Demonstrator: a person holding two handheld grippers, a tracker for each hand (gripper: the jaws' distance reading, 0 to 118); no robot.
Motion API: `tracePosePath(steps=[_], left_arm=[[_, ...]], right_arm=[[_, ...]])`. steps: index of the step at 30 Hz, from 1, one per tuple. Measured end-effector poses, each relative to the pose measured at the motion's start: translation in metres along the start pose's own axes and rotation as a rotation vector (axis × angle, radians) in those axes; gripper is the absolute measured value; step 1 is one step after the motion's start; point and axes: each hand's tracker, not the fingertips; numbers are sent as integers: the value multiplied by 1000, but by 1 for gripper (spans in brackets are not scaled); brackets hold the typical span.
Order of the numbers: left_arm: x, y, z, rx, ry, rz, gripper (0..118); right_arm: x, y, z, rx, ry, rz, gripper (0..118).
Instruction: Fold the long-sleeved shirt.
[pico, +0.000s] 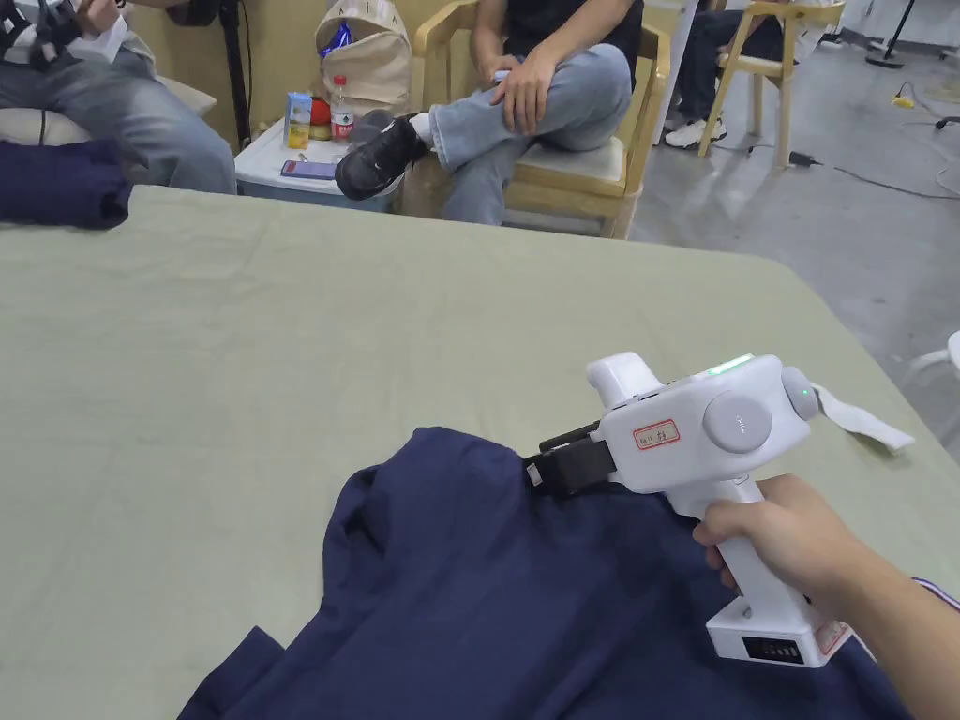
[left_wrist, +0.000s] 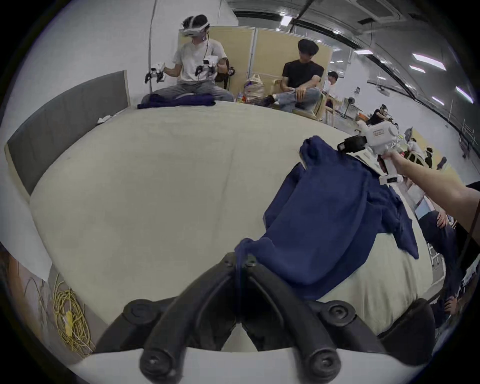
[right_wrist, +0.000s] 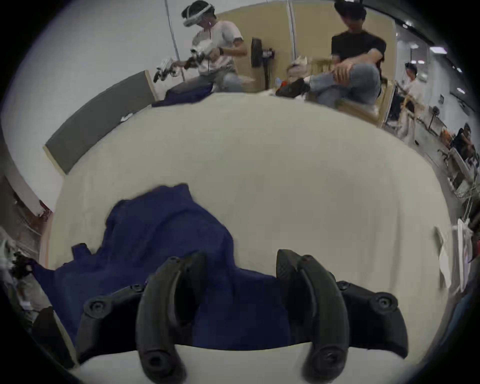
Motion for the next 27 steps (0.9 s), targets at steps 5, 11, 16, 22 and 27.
tracePosePath(steps=[5,11,16,22,27], left_arm=[[6,-1,-3,-12,-2,-40,0],[1,-9,0,-7,3,11,0],[-19,-11,6,31,24,113,0],[-30,4,37,150,-13,197,0],[-26,50,69,293,-46,151,0]], right_arm=[[-21,-15,-12,-7,-34,35,60],[-44,-4,-20,-71,-128,-5,2],[-64,-9,31,100,-161,-80,2],[-60,-9,134,320,-189,-105,2],[-76,-7,249,519,-309,-106,2]])
